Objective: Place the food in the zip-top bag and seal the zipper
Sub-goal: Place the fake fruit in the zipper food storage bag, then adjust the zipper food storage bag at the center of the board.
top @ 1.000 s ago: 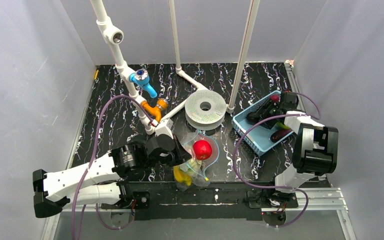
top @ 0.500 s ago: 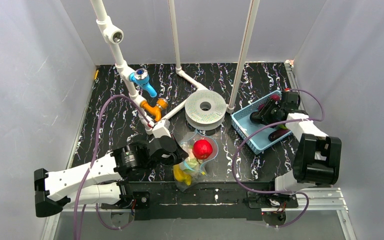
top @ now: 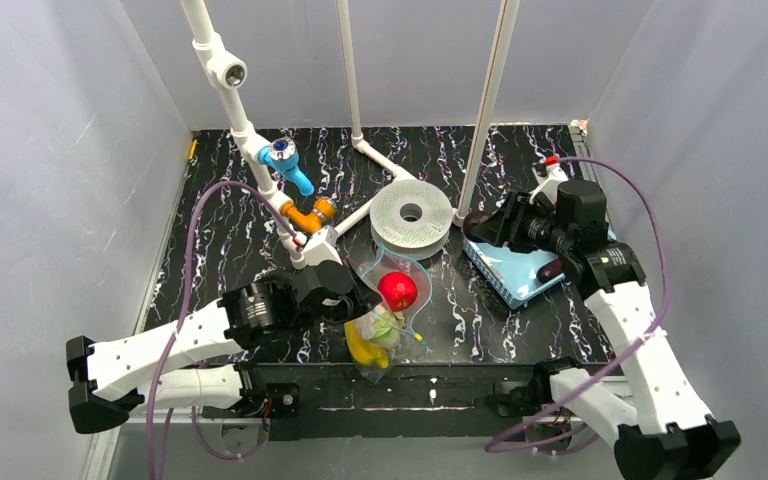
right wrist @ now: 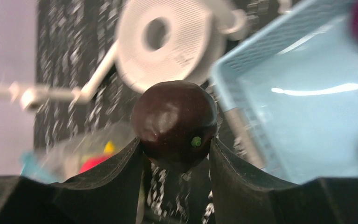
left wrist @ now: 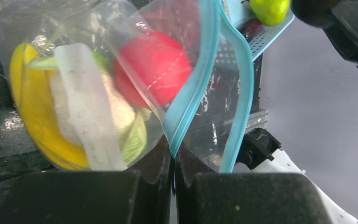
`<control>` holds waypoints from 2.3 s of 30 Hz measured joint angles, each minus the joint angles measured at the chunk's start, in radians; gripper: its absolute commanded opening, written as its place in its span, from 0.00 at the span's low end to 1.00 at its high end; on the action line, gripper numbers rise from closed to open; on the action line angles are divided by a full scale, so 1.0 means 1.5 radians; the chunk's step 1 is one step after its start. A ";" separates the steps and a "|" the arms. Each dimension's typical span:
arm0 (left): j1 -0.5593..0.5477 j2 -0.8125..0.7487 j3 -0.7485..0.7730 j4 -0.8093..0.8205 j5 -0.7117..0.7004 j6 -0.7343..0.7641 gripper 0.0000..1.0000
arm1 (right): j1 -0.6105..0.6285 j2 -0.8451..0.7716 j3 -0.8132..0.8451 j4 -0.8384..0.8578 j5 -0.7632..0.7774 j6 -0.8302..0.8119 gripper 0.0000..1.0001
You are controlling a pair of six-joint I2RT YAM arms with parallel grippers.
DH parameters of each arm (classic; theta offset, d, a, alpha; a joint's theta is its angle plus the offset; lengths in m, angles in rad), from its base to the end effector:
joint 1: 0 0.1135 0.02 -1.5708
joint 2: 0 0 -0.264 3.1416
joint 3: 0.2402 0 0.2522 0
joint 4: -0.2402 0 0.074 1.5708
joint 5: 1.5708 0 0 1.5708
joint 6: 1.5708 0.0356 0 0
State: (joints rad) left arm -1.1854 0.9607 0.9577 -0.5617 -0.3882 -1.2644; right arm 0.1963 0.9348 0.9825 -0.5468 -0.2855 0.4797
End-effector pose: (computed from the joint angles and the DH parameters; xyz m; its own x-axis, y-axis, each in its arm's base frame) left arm 0.0893 -0.1842 0.3319 -0.7638 -0.4647 -0.4479 0.0306 0.6671 -0.7443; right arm 0.1942 0.0488 0.3457 -0.6148 0.3293 -0.7167 -0.1645 0.8352 0.5248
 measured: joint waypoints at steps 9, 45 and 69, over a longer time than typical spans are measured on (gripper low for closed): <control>0.003 0.000 0.009 -0.011 -0.006 0.001 0.00 | 0.249 -0.038 0.116 -0.074 -0.071 -0.019 0.06; 0.003 -0.020 0.030 -0.033 0.022 0.010 0.00 | 0.505 0.222 0.213 -0.067 0.079 -0.011 0.81; 0.003 -0.067 0.019 -0.061 -0.008 0.005 0.00 | 0.497 -0.002 0.230 -0.055 0.329 -0.020 0.91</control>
State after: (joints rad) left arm -1.1809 0.8604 0.9863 -0.6533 -0.4007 -1.2564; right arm 0.9421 0.9314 1.3270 -0.6289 0.2081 0.4496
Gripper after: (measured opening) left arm 0.007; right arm 0.881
